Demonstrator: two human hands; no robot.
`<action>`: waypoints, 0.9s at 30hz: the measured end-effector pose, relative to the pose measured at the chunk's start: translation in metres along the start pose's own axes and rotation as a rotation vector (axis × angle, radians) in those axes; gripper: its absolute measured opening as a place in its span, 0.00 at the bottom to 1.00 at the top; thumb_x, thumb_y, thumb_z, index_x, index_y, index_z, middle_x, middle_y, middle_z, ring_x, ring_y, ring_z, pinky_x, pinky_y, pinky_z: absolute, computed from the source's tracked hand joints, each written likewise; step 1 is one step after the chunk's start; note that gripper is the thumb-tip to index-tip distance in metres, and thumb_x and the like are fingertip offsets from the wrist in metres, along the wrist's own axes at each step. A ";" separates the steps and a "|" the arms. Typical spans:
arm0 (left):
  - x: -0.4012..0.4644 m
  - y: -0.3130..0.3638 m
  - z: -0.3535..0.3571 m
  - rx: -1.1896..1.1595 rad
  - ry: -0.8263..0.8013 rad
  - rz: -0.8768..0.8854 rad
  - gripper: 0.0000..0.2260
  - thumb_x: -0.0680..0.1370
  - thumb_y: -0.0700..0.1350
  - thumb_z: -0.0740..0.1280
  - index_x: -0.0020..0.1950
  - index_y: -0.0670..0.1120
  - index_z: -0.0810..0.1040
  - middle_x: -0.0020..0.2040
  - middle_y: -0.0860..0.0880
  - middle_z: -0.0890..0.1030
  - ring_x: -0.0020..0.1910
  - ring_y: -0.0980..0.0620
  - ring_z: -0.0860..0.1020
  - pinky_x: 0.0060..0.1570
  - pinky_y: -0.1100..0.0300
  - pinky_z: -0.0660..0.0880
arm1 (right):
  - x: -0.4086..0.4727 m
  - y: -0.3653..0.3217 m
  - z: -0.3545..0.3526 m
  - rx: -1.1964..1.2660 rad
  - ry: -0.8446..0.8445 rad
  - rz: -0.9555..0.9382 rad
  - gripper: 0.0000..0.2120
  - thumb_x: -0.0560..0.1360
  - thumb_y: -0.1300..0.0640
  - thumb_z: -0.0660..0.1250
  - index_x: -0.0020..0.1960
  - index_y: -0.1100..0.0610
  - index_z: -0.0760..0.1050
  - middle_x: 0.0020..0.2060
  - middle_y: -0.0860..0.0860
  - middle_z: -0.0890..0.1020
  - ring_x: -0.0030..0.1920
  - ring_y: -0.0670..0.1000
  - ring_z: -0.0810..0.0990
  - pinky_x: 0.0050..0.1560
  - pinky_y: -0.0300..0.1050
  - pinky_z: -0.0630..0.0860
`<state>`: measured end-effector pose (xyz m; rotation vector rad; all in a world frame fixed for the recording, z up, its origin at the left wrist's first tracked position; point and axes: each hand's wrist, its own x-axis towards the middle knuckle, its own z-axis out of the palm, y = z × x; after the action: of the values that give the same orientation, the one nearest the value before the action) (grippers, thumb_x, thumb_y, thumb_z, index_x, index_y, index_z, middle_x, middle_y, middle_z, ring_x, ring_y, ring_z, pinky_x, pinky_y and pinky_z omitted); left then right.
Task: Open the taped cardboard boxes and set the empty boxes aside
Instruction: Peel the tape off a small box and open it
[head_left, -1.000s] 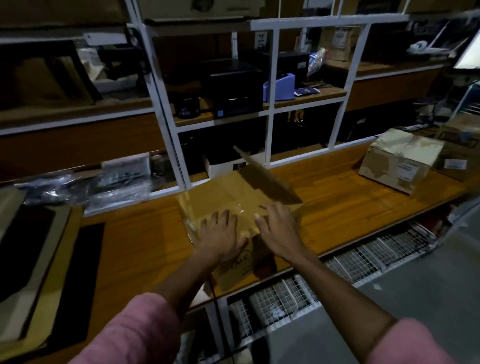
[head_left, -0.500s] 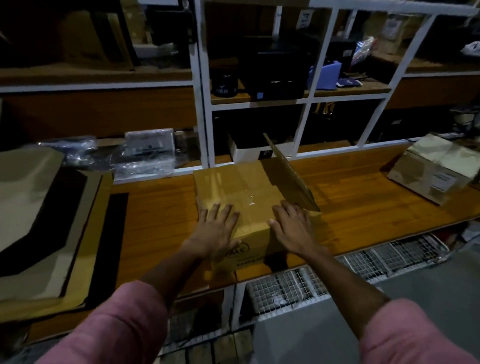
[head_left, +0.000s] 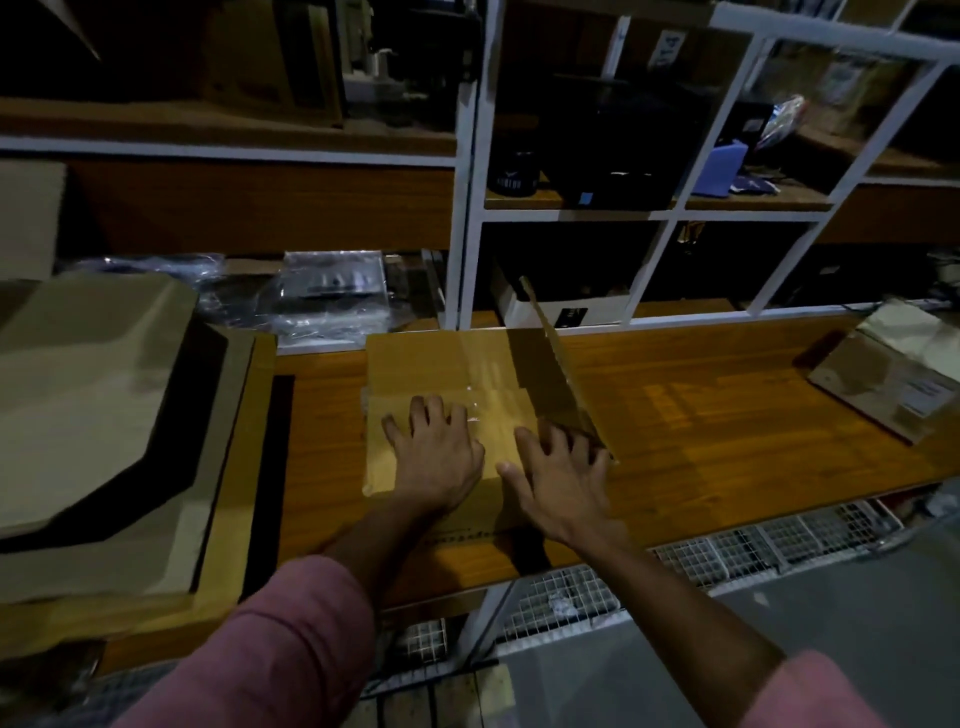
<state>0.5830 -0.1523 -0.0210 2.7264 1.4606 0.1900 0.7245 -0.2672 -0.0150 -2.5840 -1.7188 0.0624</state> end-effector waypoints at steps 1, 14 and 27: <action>0.001 -0.004 0.003 0.000 0.018 0.014 0.24 0.80 0.60 0.51 0.70 0.47 0.66 0.71 0.39 0.66 0.72 0.38 0.63 0.68 0.28 0.59 | 0.003 -0.003 0.000 -0.009 0.037 -0.011 0.29 0.81 0.33 0.46 0.75 0.46 0.61 0.74 0.57 0.65 0.72 0.63 0.63 0.68 0.64 0.61; 0.021 -0.016 0.009 0.008 -0.087 0.051 0.31 0.78 0.65 0.49 0.78 0.53 0.58 0.82 0.44 0.55 0.78 0.41 0.56 0.67 0.32 0.58 | 0.078 0.076 0.016 0.384 0.037 0.467 0.23 0.85 0.43 0.51 0.64 0.61 0.72 0.59 0.63 0.78 0.58 0.65 0.77 0.53 0.55 0.74; 0.020 0.014 0.010 0.032 -0.027 -0.011 0.34 0.75 0.67 0.45 0.76 0.50 0.61 0.78 0.46 0.62 0.74 0.44 0.62 0.65 0.35 0.64 | 0.102 0.117 0.028 0.525 0.029 0.318 0.25 0.86 0.44 0.49 0.51 0.60 0.78 0.46 0.60 0.82 0.46 0.63 0.80 0.42 0.49 0.72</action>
<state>0.6065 -0.1430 -0.0283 2.7333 1.4843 0.1296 0.8697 -0.2182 -0.0506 -2.3989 -1.0741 0.4195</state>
